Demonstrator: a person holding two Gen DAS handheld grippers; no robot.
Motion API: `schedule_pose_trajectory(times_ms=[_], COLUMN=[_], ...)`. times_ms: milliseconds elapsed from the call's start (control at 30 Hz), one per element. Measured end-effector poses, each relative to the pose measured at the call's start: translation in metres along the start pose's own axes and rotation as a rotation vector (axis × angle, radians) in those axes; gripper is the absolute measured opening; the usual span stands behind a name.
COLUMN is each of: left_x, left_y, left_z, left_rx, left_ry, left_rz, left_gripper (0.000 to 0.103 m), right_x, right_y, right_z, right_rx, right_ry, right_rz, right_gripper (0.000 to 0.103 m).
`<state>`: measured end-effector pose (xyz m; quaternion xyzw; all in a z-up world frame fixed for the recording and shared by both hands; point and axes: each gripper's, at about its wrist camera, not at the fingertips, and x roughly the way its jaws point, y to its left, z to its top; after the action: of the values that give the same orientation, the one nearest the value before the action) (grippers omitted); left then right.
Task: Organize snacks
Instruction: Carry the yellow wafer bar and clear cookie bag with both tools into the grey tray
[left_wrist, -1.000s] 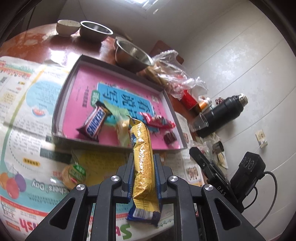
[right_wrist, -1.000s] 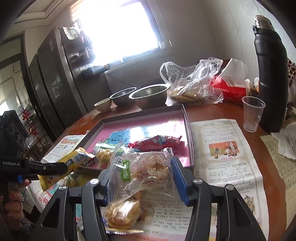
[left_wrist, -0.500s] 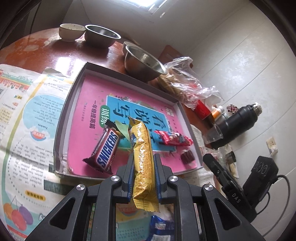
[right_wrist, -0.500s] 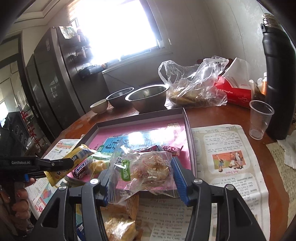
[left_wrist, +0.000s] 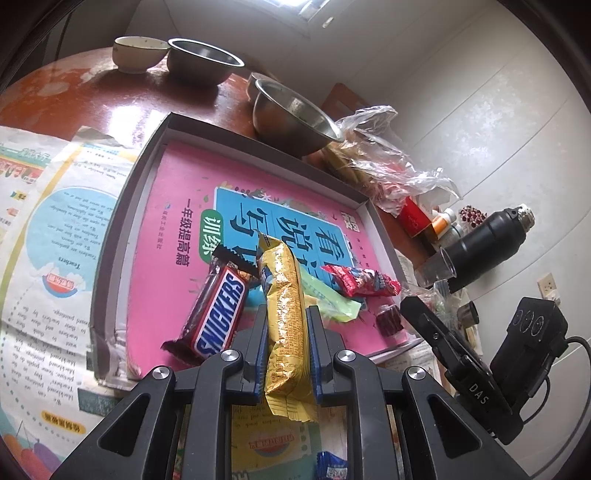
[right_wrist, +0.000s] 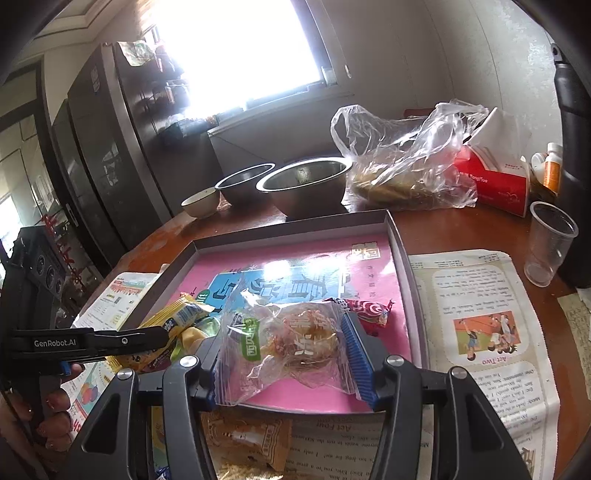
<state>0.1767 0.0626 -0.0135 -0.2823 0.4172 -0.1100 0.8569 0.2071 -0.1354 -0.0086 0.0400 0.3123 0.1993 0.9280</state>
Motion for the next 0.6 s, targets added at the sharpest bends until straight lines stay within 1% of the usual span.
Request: schedule_pose_trajectory(times_ms=[200,433,600], left_x=[0.008,0.011,0.011], left_y=[0.002,-0.001,0.001], left_z=[0.004,0.005,0.007], left_rx=[-0.004,0.024,0.026], left_ry=[0.001,0.002,0.001], left_rz=[-0.009,0.017,0.025], left_gripper=[0.019,0.019,0.019], right_x=[0.008,0.018,0.023], right_y=[0.002,0.001,0.003], right_z=[0.002,0.003,0.003], right_rx=[-0.002,0.004,0.005], right_ry=[0.015,0.04,0.052], right_rz=[-0.004,-0.01,-0.015], right_gripper=[0.055,0.055,0.055])
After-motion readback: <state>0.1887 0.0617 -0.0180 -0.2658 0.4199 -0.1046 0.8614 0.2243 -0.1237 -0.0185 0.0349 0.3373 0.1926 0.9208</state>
